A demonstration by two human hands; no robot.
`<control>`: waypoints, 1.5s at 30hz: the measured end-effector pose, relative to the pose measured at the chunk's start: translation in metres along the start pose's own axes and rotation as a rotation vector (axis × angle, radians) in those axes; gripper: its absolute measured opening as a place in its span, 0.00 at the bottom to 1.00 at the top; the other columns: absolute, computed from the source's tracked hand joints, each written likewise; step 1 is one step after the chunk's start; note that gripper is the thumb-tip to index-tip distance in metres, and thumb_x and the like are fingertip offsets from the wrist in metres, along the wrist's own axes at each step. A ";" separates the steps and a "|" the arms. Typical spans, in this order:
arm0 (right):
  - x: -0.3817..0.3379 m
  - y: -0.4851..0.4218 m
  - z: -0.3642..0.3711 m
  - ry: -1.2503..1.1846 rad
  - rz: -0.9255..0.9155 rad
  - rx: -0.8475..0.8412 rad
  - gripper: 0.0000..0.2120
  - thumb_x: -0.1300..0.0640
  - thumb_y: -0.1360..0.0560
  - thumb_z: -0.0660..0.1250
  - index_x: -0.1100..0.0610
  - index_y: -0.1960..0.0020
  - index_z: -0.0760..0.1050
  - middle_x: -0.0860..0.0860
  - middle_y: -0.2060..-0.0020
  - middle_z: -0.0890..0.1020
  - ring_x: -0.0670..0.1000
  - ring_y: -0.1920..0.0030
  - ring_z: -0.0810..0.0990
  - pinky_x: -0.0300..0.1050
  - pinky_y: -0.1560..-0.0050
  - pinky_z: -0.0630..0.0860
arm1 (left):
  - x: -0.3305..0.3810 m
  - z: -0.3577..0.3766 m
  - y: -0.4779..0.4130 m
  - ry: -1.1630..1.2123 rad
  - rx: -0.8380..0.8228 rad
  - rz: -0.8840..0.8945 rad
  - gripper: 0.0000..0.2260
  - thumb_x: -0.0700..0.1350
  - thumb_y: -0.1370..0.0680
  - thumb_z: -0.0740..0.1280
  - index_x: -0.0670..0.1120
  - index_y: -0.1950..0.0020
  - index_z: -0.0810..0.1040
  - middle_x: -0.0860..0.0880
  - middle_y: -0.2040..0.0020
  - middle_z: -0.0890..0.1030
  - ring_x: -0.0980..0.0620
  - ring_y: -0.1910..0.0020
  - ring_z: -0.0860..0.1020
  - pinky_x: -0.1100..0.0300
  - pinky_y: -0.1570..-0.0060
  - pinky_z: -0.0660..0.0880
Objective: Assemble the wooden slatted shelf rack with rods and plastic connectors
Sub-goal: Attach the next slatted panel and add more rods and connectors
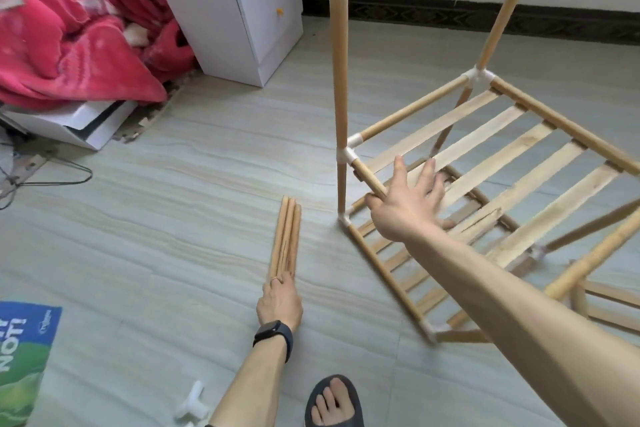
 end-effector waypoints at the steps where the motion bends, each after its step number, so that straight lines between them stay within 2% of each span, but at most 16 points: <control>1: -0.002 -0.003 -0.001 -0.035 0.022 0.007 0.39 0.45 0.18 0.63 0.42 0.18 0.40 0.51 0.21 0.27 0.57 0.21 0.29 0.81 0.30 0.45 | 0.001 0.002 -0.001 0.001 0.004 0.007 0.15 0.42 0.18 0.58 0.46 0.31 0.68 0.46 0.36 0.76 0.45 0.34 0.73 0.50 0.44 0.76; 5: -0.005 -0.005 -0.004 -0.098 0.051 0.047 0.36 0.47 0.19 0.65 0.48 0.18 0.49 0.51 0.20 0.30 0.57 0.20 0.32 0.74 0.25 0.50 | 0.001 0.002 -0.003 0.101 -0.060 -0.065 0.13 0.40 0.18 0.59 0.45 0.35 0.75 0.44 0.40 0.80 0.42 0.40 0.79 0.53 0.49 0.76; 7: -0.003 -0.002 -0.007 -0.137 0.019 0.075 0.35 0.46 0.20 0.67 0.50 0.19 0.54 0.51 0.19 0.34 0.56 0.19 0.35 0.70 0.24 0.52 | -0.002 -0.002 0.000 0.223 -0.151 -0.106 0.11 0.43 0.20 0.62 0.44 0.41 0.81 0.43 0.43 0.83 0.42 0.43 0.81 0.55 0.50 0.77; 11: 0.001 0.010 -0.020 -0.150 -0.069 0.050 0.36 0.42 0.21 0.66 0.51 0.19 0.56 0.53 0.18 0.40 0.56 0.19 0.40 0.64 0.22 0.50 | 0.006 -0.018 0.019 0.760 -0.306 -0.062 0.03 0.36 0.27 0.70 0.39 0.58 0.84 0.42 0.61 0.84 0.45 0.60 0.81 0.50 0.54 0.80; 14: 0.007 0.027 -0.035 -0.133 -0.152 0.069 0.36 0.38 0.22 0.65 0.52 0.20 0.60 0.56 0.19 0.56 0.58 0.20 0.51 0.59 0.22 0.55 | 0.010 -0.048 0.048 0.988 -0.246 0.037 0.07 0.34 0.25 0.71 0.43 0.50 0.80 0.47 0.58 0.83 0.52 0.62 0.81 0.64 0.62 0.77; 17: 0.015 0.057 -0.052 -0.212 -0.258 0.130 0.35 0.35 0.23 0.66 0.52 0.23 0.65 0.53 0.27 0.69 0.54 0.26 0.65 0.54 0.27 0.64 | 0.018 -0.089 0.078 0.898 -0.079 0.262 0.12 0.39 0.23 0.71 0.50 0.42 0.77 0.55 0.53 0.81 0.63 0.61 0.81 0.74 0.63 0.73; 20: 0.028 0.087 -0.059 -0.366 -0.291 0.066 0.40 0.28 0.28 0.67 0.50 0.25 0.67 0.46 0.43 0.80 0.48 0.42 0.79 0.51 0.39 0.77 | 0.035 -0.130 0.112 0.726 0.101 0.503 0.12 0.41 0.21 0.70 0.52 0.39 0.78 0.58 0.51 0.80 0.62 0.55 0.80 0.74 0.55 0.73; 21: 0.032 0.097 -0.061 -0.389 -0.294 0.036 0.39 0.27 0.29 0.67 0.49 0.26 0.69 0.45 0.49 0.81 0.45 0.48 0.80 0.48 0.46 0.78 | 0.045 -0.141 0.123 0.667 0.153 0.584 0.12 0.41 0.21 0.70 0.51 0.39 0.79 0.57 0.51 0.79 0.61 0.53 0.79 0.70 0.52 0.74; 23: 0.040 0.112 -0.063 -0.389 -0.342 0.004 0.28 0.27 0.28 0.66 0.45 0.38 0.77 0.47 0.57 0.83 0.43 0.58 0.80 0.46 0.56 0.78 | 0.064 -0.157 0.145 0.553 0.228 0.732 0.13 0.42 0.20 0.69 0.51 0.36 0.78 0.54 0.46 0.79 0.56 0.49 0.79 0.58 0.47 0.77; 25: 0.051 0.125 -0.067 -0.529 -0.412 -0.005 0.21 0.31 0.24 0.64 0.47 0.49 0.82 0.48 0.66 0.83 0.45 0.67 0.79 0.49 0.63 0.77 | 0.085 -0.168 0.166 0.467 0.290 0.851 0.15 0.43 0.20 0.69 0.52 0.34 0.76 0.54 0.43 0.78 0.52 0.48 0.80 0.50 0.49 0.79; 27: 0.071 0.135 -0.079 -0.697 -0.430 0.042 0.22 0.33 0.22 0.63 0.51 0.53 0.83 0.49 0.71 0.81 0.48 0.73 0.78 0.46 0.71 0.75 | 0.104 -0.175 0.184 0.461 0.326 0.939 0.15 0.46 0.20 0.69 0.54 0.34 0.75 0.55 0.43 0.77 0.52 0.49 0.80 0.48 0.53 0.80; 31: 0.131 0.153 -0.118 -0.931 -0.417 0.290 0.21 0.38 0.20 0.64 0.54 0.53 0.83 0.52 0.71 0.80 0.50 0.73 0.78 0.40 0.74 0.75 | 0.131 -0.171 0.197 0.489 0.282 0.971 0.26 0.59 0.24 0.71 0.62 0.28 0.66 0.59 0.43 0.74 0.61 0.46 0.75 0.53 0.52 0.81; 34: 0.170 0.164 -0.135 -0.984 -0.352 0.430 0.19 0.43 0.17 0.62 0.55 0.55 0.82 0.51 0.73 0.77 0.48 0.73 0.76 0.39 0.74 0.74 | 0.153 -0.149 0.195 0.328 0.159 0.953 0.33 0.66 0.26 0.69 0.68 0.25 0.58 0.51 0.39 0.76 0.53 0.41 0.75 0.50 0.48 0.80; 37: 0.189 0.171 -0.134 -0.946 -0.292 0.455 0.19 0.42 0.17 0.62 0.53 0.57 0.83 0.51 0.73 0.77 0.49 0.73 0.76 0.40 0.73 0.74 | 0.170 -0.130 0.191 0.226 0.120 0.936 0.29 0.69 0.26 0.68 0.69 0.27 0.63 0.51 0.42 0.76 0.51 0.45 0.75 0.52 0.48 0.78; 41: 0.193 0.177 -0.123 -0.916 -0.297 0.424 0.16 0.41 0.18 0.62 0.46 0.56 0.84 0.51 0.73 0.78 0.49 0.72 0.77 0.39 0.71 0.76 | 0.175 -0.128 0.186 0.192 0.257 0.948 0.25 0.71 0.28 0.67 0.66 0.33 0.73 0.54 0.51 0.74 0.53 0.53 0.72 0.57 0.55 0.73; 45: 0.191 0.175 -0.111 -0.886 -0.293 0.416 0.19 0.34 0.22 0.63 0.48 0.57 0.82 0.52 0.73 0.79 0.50 0.72 0.79 0.41 0.70 0.76 | 0.176 -0.125 0.185 0.146 0.263 0.949 0.27 0.73 0.29 0.62 0.65 0.34 0.75 0.53 0.51 0.74 0.52 0.53 0.72 0.58 0.55 0.71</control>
Point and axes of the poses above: each hand's wrist, its own y-axis away from the middle knuckle, its own z-axis out of the palm, x = y × z, the point moved 5 cm from there along -y, towards the middle knuckle
